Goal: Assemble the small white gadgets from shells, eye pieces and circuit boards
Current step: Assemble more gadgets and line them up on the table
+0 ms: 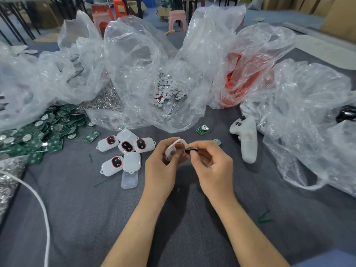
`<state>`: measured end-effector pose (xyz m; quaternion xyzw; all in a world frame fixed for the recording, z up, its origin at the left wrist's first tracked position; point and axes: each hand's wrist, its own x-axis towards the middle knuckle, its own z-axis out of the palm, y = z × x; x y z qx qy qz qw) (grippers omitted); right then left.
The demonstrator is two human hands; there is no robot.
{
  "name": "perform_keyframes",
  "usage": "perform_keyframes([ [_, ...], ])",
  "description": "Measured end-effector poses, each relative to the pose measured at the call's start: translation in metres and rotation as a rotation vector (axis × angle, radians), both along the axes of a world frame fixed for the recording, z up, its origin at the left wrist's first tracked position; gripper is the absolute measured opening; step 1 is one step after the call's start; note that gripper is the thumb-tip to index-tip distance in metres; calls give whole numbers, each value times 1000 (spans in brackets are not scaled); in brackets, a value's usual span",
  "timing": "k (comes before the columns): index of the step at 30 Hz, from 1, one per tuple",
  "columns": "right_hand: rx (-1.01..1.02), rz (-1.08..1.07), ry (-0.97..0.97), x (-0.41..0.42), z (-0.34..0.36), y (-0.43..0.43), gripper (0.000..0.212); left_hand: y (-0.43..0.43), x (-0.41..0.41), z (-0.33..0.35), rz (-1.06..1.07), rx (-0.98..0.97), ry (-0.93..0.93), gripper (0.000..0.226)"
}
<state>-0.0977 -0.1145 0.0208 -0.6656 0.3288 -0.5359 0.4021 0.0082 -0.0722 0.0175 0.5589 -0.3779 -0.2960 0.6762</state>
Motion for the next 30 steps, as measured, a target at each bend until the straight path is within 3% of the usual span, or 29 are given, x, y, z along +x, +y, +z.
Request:
perform_keyframes([
  [6,85,-27,50,-1,2,-1,30,-1,4,-3,29,75,-38,33],
  [9,102,-19,72,-2,3,-2,22,1,3,-2,-4,45,-17,23],
  [13,73,-26,119,-2,5,-3,21,2,3,0,-70,58,-51,28],
  [18,133,-1,110,-3,6,-4,31,5,5,2,-132,90,-209,33],
  [22,339,123,-24,-4,7,-5,47,7,8,5,-194,94,-180,28],
  [27,501,245,-98,-6,5,-11,40,11,11,12,-298,81,-63,25],
  [30,484,278,-32,-9,6,-12,35,13,12,13,-331,106,-53,25],
])
